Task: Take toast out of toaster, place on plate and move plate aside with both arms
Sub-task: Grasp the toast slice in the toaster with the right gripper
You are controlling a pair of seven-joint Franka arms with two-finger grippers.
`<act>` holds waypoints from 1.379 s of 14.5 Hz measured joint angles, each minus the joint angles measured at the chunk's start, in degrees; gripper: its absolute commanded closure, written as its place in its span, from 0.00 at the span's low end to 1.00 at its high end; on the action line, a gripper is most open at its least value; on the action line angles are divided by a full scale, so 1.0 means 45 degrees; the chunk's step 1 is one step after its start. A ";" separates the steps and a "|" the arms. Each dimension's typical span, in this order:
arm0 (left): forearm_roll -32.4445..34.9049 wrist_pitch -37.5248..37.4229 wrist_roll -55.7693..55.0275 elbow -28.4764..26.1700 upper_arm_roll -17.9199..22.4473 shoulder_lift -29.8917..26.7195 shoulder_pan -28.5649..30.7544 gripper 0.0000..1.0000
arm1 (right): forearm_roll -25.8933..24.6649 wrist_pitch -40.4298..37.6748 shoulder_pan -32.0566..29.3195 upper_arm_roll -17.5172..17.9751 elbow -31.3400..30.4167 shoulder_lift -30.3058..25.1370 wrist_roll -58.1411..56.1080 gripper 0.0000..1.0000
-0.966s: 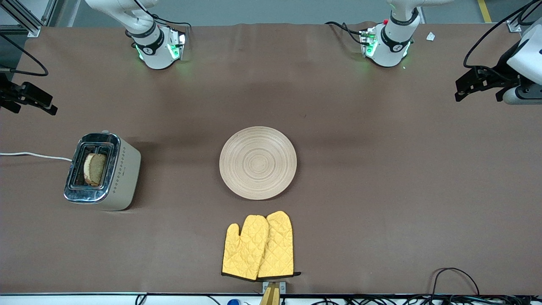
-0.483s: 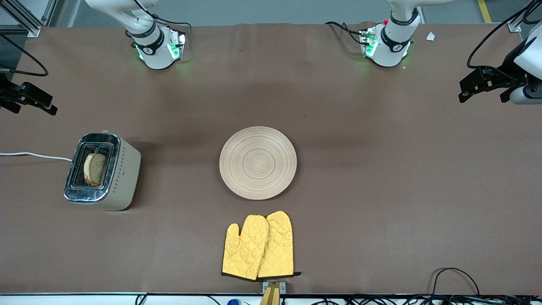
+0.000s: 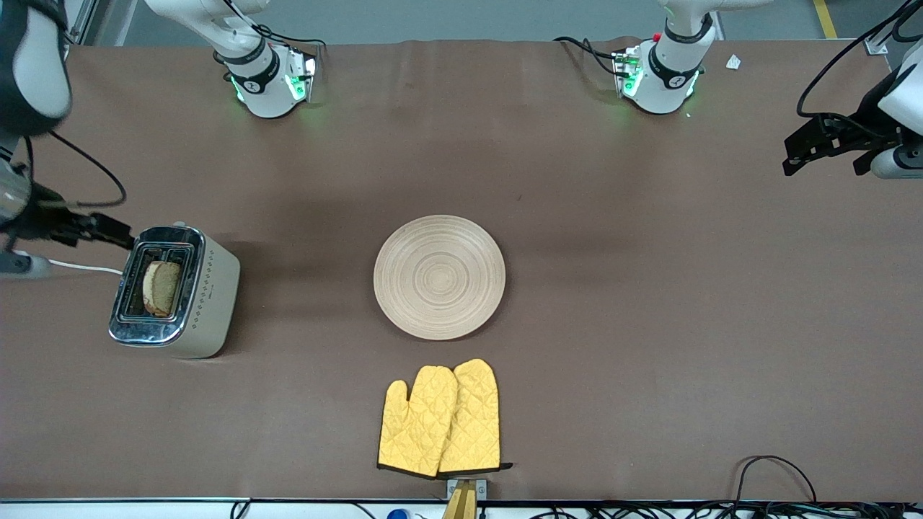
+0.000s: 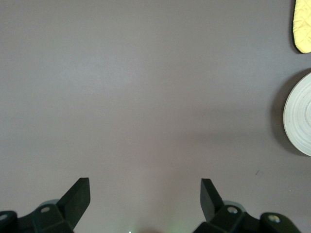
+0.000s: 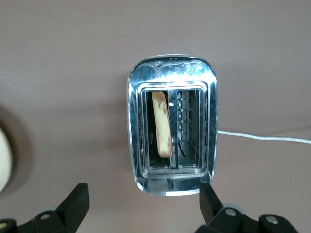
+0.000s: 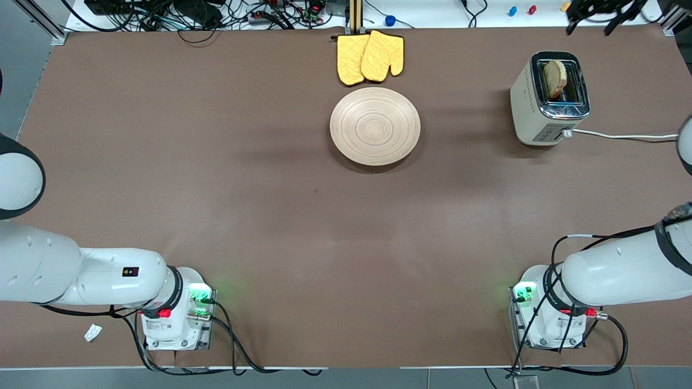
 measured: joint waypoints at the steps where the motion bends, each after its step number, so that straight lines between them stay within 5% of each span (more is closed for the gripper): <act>1: 0.0000 -0.0001 0.0000 0.0001 0.0002 0.0008 0.0001 0.00 | 0.0000 0.0381 -0.0049 0.0000 -0.0043 0.0510 -0.0021 0.00; 4: 0.0000 -0.0002 0.0000 0.0006 0.0005 0.0015 0.0003 0.00 | 0.0004 0.1359 -0.0302 -0.0001 -0.0090 0.1831 -0.0120 0.08; 8: 0.0000 -0.0012 0.0000 0.0006 0.0005 0.0116 0.0003 0.00 | 0.0007 0.1721 -0.0404 0.0000 -0.0081 0.2621 -0.0153 0.57; 12: 0.0000 -0.0012 0.0000 0.0006 0.0005 0.0287 0.0003 0.00 | 0.0024 0.1697 -0.0458 0.0002 -0.0054 0.2651 -0.0154 0.87; 20: 0.0000 -0.0012 -0.0001 0.0105 0.0006 0.0357 0.0003 0.00 | 0.0088 -0.0946 0.0055 0.0193 0.1630 0.2411 -0.0392 0.91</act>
